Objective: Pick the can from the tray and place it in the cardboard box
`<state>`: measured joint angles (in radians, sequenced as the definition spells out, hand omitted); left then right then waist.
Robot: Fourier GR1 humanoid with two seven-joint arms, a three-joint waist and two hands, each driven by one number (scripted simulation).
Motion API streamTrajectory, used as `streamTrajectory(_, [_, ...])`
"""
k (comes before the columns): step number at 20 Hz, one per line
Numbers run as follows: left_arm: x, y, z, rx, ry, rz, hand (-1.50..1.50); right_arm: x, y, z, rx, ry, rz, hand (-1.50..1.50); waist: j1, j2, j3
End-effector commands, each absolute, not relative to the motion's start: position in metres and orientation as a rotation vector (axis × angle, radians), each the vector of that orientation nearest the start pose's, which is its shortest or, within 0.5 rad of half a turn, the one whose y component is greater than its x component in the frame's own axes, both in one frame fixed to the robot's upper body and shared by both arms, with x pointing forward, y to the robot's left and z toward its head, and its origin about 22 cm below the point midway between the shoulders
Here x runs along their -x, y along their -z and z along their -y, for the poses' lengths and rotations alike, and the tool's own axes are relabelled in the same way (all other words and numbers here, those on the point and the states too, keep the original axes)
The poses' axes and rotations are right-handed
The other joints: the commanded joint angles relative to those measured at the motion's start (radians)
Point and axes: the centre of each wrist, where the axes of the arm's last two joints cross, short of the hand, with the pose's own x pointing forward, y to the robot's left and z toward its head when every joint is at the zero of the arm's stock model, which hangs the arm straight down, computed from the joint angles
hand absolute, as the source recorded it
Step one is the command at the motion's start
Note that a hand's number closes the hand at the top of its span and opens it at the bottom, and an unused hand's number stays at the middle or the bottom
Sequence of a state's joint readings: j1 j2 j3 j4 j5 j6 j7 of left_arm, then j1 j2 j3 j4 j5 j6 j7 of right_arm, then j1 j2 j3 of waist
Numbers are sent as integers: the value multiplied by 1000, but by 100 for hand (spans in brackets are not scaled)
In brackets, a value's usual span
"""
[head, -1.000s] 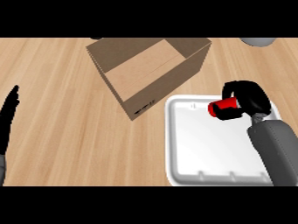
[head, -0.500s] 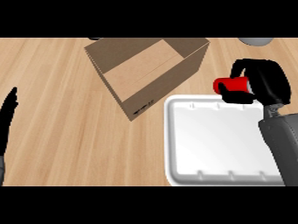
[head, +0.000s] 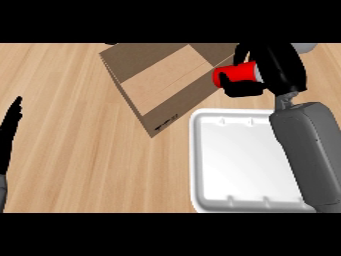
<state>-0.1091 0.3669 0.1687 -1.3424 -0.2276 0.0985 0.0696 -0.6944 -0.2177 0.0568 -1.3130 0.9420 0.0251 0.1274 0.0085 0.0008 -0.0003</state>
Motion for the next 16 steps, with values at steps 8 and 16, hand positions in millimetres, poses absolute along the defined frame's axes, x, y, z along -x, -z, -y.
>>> streamTrajectory(8, [-277, -7, -341, -648, 235, 1386, 0, -429, -189, 104, 774, -760, 1757, 150, 15, 8, 0])
streamTrajectory(16, [-277, -21, -339, -625, 256, 1414, 0, -457, -174, 78, 714, -706, 1674, 150, 47, 19, 0])
